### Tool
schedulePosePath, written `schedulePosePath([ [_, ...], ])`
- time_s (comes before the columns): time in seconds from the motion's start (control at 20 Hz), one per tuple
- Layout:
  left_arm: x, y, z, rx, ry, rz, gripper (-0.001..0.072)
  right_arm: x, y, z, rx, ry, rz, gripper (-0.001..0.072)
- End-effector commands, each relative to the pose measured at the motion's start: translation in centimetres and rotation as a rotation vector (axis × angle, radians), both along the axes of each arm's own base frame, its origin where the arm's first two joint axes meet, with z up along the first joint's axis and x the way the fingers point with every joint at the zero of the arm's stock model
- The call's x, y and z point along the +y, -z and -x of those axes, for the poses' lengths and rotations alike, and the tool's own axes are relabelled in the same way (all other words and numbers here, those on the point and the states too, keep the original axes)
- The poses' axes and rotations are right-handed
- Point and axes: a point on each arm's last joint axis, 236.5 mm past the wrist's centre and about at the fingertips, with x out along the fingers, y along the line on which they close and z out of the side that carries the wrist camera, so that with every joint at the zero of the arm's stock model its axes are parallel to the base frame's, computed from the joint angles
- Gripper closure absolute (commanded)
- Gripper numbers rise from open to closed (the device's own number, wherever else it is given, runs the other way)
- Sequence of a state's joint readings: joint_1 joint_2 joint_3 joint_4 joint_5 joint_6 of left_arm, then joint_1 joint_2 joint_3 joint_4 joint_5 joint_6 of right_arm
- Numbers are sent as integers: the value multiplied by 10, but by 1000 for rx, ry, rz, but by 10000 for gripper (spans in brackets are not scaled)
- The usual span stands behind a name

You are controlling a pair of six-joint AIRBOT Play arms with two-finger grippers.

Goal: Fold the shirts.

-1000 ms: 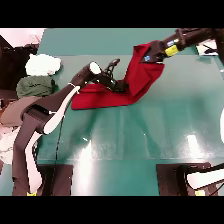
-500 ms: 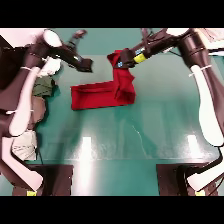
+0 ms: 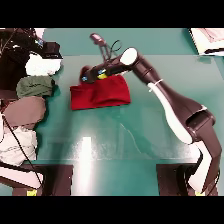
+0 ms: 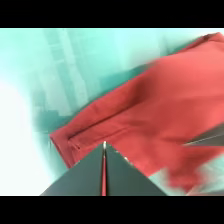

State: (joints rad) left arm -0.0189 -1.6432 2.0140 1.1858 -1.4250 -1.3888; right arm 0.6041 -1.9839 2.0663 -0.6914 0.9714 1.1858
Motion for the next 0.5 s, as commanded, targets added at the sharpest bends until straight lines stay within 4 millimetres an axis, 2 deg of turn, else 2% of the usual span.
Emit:
schedulePosePath([
  [0.0,7,-3,6,12,-4,-9,684,23,-13,14,-44,-59,-79,183],
  [0.05,7,-2,8,21,-1,-10,685,4,-12,18,-52,-93,-15,191],
  [0.15,7,0,12,36,6,-13,684,-52,8,11,-22,-68,143,227],
  [0.25,7,0,12,36,6,-12,684,-129,40,-6,59,42,299,227],
  [0.35,7,0,11,35,5,-12,685,-199,68,-19,179,176,349,227],
  [0.4,7,0,11,35,5,-12,684,-228,80,-23,237,228,348,190],
  [0.45,6,0,11,35,5,-12,685,-253,93,-24,309,273,334,19],
])
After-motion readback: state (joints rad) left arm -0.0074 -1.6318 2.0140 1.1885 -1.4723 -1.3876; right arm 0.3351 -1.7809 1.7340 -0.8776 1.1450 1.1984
